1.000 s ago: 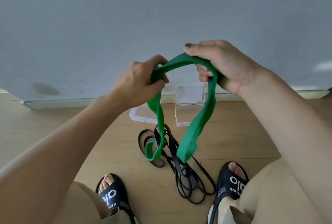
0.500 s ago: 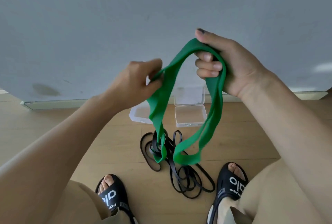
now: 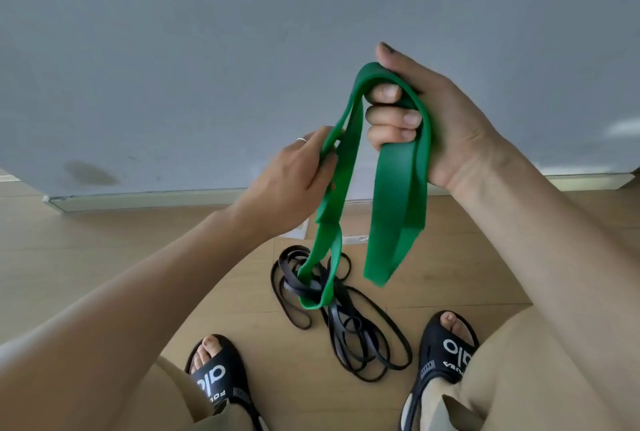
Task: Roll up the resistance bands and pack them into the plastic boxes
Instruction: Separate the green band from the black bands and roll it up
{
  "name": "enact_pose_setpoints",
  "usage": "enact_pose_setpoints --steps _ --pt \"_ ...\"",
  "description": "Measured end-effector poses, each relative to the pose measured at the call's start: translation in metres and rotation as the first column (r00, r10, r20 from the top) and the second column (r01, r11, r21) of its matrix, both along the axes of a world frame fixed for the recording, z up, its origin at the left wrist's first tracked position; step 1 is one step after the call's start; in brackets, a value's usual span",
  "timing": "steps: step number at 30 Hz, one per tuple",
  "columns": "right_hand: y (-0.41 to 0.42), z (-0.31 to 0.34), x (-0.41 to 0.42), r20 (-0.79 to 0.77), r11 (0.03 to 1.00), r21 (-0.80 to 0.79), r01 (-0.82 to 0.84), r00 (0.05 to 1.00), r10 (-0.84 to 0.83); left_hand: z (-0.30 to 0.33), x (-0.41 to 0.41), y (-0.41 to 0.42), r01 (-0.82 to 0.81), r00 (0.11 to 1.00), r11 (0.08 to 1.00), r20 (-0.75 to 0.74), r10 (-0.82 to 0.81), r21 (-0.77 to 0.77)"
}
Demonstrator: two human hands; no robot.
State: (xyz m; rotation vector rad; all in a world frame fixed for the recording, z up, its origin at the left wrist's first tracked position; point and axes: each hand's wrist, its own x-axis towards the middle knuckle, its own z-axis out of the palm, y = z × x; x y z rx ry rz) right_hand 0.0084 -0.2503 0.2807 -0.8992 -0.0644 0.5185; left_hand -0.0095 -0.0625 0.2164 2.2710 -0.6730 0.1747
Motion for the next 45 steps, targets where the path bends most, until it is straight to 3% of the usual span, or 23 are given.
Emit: enact_pose_setpoints --steps 2,6,13,18,23,26,29,32,35,38,41,43,45 --pt "0.0 -0.001 -0.001 -0.015 1.0 -0.008 0.004 1.0 -0.004 -0.002 0.004 0.003 -0.075 0.997 0.997 0.033 0.074 0.03" --pt "0.003 -0.002 -0.002 -0.026 1.0 -0.012 -0.01 1.0 0.01 0.001 0.01 0.007 -0.105 0.992 0.988 -0.052 0.111 0.11" --pt "-0.001 -0.002 -0.001 -0.052 0.999 0.034 -0.042 0.998 0.043 0.016 0.006 0.008 0.063 0.932 0.996 -0.354 -0.082 -0.064" --pt "0.003 -0.003 -0.003 -0.052 0.997 0.034 -0.062 0.997 0.064 0.007 0.012 0.01 0.085 0.983 0.994 -0.168 -0.072 0.072" --pt "0.01 -0.007 -0.004 -0.056 0.993 0.044 -0.106 0.993 0.108 -0.002 0.004 0.004 0.195 0.906 0.979 -0.391 -0.16 0.052" --pt "0.011 -0.009 -0.002 -0.066 0.993 0.062 -0.102 0.992 0.106 -0.006 0.001 -0.002 0.197 0.923 0.979 -0.346 -0.168 0.049" --pt "0.008 -0.009 -0.002 -0.06 0.995 0.043 -0.094 0.994 0.096 -0.01 0.003 -0.008 0.045 0.952 0.999 -0.302 -0.042 0.004" --pt "-0.002 -0.007 0.002 -0.017 0.998 -0.06 -0.026 1.0 0.025 -0.009 0.009 -0.003 -0.068 0.894 0.989 -0.449 0.003 -0.128" --pt "-0.021 -0.01 0.014 0.108 0.929 -0.36 0.087 0.993 -0.051 0.005 0.015 0.009 -0.145 0.923 0.981 -0.374 0.088 -0.127" --pt "-0.032 -0.023 0.022 0.303 0.6 -0.776 0.195 0.949 0.084 0.016 0.02 0.019 -0.158 0.966 0.986 -0.215 0.145 -0.044" --pt "-0.02 -0.034 0.017 0.168 0.349 -0.935 0.062 0.945 0.282 0.019 0.018 0.018 -0.12 0.983 0.993 -0.136 0.121 0.018" --pt "-0.007 -0.037 0.01 0.088 0.342 -0.938 -0.048 0.925 0.369 0.016 0.015 0.014 -0.092 0.992 0.992 -0.075 0.099 0.088" --pt "0.006 -0.038 0.005 0.161 0.491 -0.87 -0.049 0.912 0.376 0.013 0.012 0.01 -0.05 0.999 0.984 -0.012 0.053 0.172"
